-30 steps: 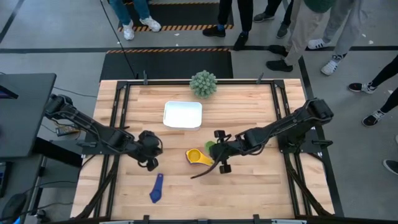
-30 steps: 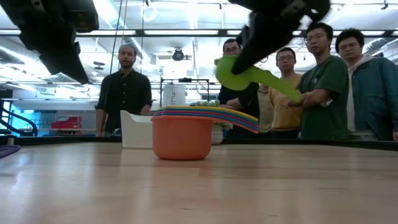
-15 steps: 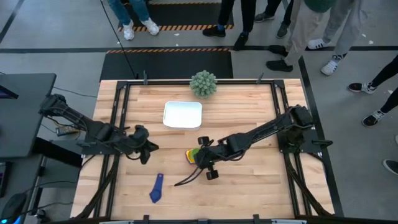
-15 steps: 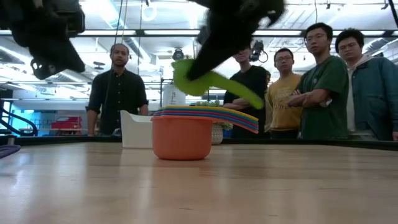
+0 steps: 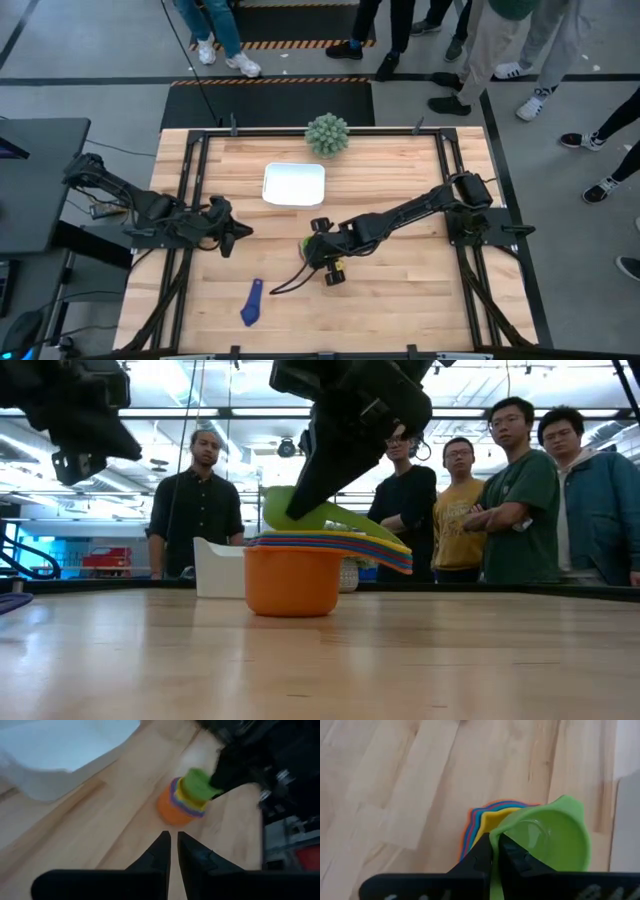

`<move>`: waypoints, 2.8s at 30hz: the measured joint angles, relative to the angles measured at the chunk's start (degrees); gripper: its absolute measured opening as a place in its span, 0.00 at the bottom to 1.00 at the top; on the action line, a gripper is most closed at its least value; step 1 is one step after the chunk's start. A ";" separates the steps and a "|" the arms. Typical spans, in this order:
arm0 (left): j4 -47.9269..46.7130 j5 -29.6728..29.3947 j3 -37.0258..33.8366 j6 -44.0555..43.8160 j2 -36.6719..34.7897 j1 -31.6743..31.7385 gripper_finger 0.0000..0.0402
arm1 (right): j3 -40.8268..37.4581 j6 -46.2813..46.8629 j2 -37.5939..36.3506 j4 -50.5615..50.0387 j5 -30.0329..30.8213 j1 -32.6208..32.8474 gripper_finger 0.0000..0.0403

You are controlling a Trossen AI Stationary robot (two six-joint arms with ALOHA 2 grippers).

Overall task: Nest measuring cups in basket
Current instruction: Stack the green measuring cup on top of the yellow measuring cup, then stack the blue measuring cup on top of the green measuring cup

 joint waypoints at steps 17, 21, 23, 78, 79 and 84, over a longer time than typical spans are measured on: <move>1.03 0.15 0.05 0.34 -0.31 -0.02 0.09 | -0.04 9.53 0.00 0.87 -3.09 -0.03 0.06; 1.06 0.15 0.05 0.34 -0.31 -0.02 0.09 | -0.04 10.23 0.00 0.96 -2.67 -0.25 0.06; 1.12 0.15 0.05 0.34 -0.31 -0.02 0.09 | -0.04 10.23 -0.01 1.19 -2.67 -0.40 0.07; 1.37 4.66 0.07 2.81 -0.28 -0.02 0.10 | -8.45 32.61 -5.05 -6.00 -1.98 0.43 0.84; 1.39 4.65 0.07 2.81 -0.28 -0.02 0.10 | -8.76 32.61 -5.05 -5.18 -1.99 0.45 0.83; 1.40 4.65 0.07 2.79 -0.28 -0.02 0.10 | -9.05 32.26 -4.95 -3.65 -1.98 0.48 0.82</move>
